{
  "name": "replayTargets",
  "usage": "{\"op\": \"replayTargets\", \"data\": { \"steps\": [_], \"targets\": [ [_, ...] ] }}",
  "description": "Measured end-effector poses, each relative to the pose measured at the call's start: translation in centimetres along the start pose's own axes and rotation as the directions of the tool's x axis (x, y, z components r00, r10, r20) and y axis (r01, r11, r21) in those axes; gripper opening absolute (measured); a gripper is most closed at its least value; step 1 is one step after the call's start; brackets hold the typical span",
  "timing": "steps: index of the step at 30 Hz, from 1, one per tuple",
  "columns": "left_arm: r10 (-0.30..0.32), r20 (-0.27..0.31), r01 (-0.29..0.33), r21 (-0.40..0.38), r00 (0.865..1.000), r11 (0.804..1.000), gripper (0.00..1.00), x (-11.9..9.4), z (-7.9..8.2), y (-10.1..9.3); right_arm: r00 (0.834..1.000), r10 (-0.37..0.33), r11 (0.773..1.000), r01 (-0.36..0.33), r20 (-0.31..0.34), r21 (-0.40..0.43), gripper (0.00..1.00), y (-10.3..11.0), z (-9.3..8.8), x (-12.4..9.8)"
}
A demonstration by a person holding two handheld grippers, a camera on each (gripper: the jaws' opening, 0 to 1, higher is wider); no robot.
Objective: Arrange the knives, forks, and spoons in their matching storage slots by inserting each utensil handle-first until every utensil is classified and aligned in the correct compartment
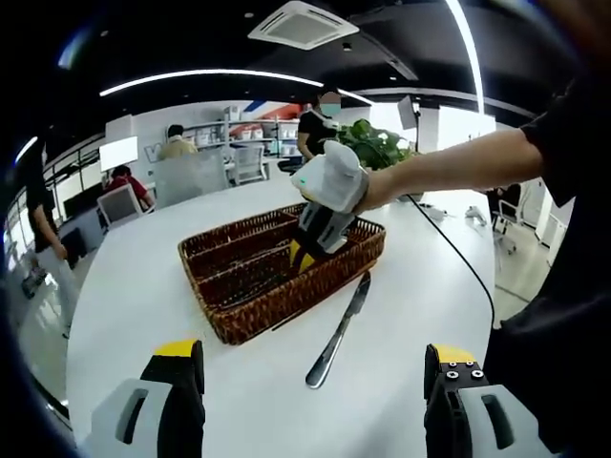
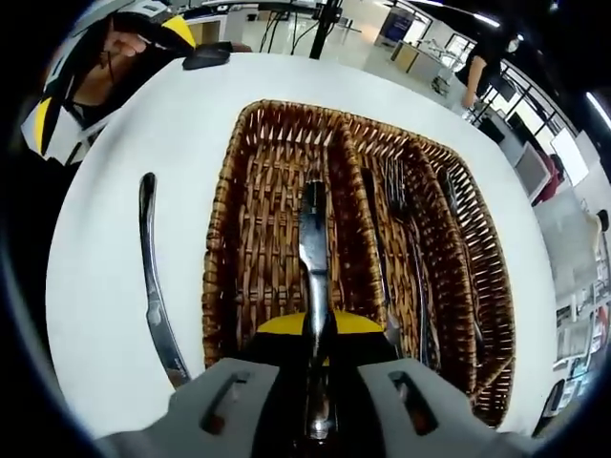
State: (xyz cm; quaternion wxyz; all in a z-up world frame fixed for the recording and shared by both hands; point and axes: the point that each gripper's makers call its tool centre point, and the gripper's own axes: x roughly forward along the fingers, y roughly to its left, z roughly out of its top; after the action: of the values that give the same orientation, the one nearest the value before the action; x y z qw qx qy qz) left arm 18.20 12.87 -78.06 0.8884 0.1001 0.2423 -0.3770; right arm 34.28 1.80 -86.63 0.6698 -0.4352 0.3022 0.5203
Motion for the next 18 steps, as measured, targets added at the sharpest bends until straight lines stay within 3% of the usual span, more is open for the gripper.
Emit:
{"op": "replayTargets", "data": {
  "steps": [12, 18],
  "targets": [
    [0.001, -0.011, 0.000, 0.009, 1.000, 1.000, 1.00, 0.0, 0.1, -0.2, 1.000, 0.007, 1.000, -0.007, -0.009, -0.003, 0.08, 0.0, -0.2, -0.1],
    [0.005, -0.019, -0.005, 0.010, 1.000, 1.000, 1.00, -0.2, 0.0, -0.1, 0.999, -0.017, 0.999, 0.015, 0.049, 0.042, 0.12, -0.3, 0.6, -1.4]
  ]
}}
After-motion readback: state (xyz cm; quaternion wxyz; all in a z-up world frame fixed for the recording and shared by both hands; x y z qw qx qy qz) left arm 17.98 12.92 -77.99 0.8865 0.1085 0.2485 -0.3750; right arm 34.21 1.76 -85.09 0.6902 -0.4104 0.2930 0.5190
